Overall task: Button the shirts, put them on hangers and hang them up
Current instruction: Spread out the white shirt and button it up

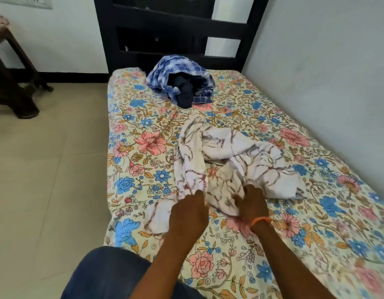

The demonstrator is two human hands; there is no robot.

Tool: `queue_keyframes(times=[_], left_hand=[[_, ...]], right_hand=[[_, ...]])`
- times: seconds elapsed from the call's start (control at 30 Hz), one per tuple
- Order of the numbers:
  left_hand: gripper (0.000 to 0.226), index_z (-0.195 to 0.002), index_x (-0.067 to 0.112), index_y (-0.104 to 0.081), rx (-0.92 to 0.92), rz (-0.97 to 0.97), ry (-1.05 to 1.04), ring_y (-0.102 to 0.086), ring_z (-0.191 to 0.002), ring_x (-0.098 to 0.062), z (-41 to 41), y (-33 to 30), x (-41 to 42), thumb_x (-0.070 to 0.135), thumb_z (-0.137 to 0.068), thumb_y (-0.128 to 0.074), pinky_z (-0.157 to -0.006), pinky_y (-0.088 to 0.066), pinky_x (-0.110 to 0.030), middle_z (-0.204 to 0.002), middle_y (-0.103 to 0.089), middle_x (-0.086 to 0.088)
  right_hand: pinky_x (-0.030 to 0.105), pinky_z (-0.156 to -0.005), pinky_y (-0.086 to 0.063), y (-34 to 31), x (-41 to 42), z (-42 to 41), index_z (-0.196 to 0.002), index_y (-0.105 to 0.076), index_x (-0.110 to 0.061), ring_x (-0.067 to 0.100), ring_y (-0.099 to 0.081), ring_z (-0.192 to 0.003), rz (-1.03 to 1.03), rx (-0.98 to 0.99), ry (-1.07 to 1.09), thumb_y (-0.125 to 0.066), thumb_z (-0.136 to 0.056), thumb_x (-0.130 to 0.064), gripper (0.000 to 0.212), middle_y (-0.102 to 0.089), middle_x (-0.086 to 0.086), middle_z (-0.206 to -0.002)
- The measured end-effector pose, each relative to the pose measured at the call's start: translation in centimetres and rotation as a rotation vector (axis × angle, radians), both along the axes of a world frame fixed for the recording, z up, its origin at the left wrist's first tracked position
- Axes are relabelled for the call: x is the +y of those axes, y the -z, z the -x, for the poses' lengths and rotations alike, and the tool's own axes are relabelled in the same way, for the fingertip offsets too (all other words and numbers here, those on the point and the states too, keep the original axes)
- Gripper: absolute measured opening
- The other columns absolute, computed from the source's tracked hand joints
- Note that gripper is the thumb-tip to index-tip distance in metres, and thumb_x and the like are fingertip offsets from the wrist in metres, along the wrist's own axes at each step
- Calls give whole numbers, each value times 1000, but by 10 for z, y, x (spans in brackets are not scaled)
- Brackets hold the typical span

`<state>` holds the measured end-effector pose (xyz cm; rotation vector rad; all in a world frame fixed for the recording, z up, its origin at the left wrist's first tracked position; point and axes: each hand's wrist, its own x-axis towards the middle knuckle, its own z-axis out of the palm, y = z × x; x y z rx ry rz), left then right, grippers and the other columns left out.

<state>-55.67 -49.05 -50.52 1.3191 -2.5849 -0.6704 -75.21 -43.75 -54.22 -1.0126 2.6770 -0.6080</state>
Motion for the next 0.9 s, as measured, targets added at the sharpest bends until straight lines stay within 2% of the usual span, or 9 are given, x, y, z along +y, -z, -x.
queue_keyframes(times=[0.07,0.13,0.23,0.37,0.47,0.53,0.7,0.8,0.9], left_hand=[[39,-134,21,-43,71,-124,29,-57,-115,-26,-2,9,8,34,-97,-51,-88,-45,-35,-125,-58,-4],[41,-134,21,-44,105,-203,63,-54,-118,-24,-4,18,12,24,-95,-55,-91,-44,-33,-128,-54,-1],[30,-110,20,-59,373,-394,-17,-59,-92,-12,-2,17,15,5,-85,-66,-74,-49,-21,-105,-60,0],[16,-100,18,-66,626,-475,-152,-59,-71,1,10,13,17,6,-89,-62,-61,-45,-11,-91,-65,5],[20,-97,22,-63,522,-517,-140,-65,-74,-9,6,28,21,6,-95,-52,-60,-54,-24,-91,-67,2],[23,-94,24,-62,418,-463,-93,-64,-72,-8,-1,41,20,5,-96,-49,-61,-54,-25,-90,-68,3],[11,-82,25,-63,260,-218,11,-59,-74,-8,-6,42,19,18,-88,-57,-65,-48,-27,-80,-62,12],[8,-79,22,-66,230,-195,15,-58,-75,-7,-1,41,22,21,-87,-62,-65,-45,-26,-79,-59,12],[11,-85,25,-71,210,-173,50,-60,-80,-8,3,45,22,25,-89,-61,-67,-46,-26,-82,-63,12]], right_hand=[[13,-53,-37,-13,4,12,-77,-61,-6,29,-59,-70,117,-114,-11,-65,-88,-7,12,-56,7,-70],[27,-62,-49,-26,1,31,-65,-62,-4,36,-61,-69,272,-172,39,-66,-88,-8,24,-61,17,-66],[30,-71,-47,-54,2,39,-95,-73,2,30,-65,-81,516,-77,75,-60,-95,-12,19,-72,18,-88],[25,-63,-49,-69,18,40,-99,-63,-10,18,-59,-74,846,-116,204,-47,-104,-18,18,-62,2,-85],[28,-77,-53,-26,29,65,-111,-66,-4,33,-66,-102,415,-433,337,-54,-100,-28,29,-69,17,-109],[35,-87,-55,-6,38,68,-114,-65,0,35,-64,-108,368,-612,411,-55,-99,-36,40,-67,22,-118],[44,-81,-53,-8,45,37,-130,-39,-7,25,-45,-103,519,-325,380,-76,-81,-50,75,-40,11,-124],[33,-71,-41,-9,43,31,-100,-53,-11,19,-46,-85,383,64,198,-81,-78,-41,47,-51,7,-110],[32,-62,-46,-8,36,16,-73,-57,-18,15,-53,-62,361,156,-33,-72,-88,-33,26,-60,-2,-72]])
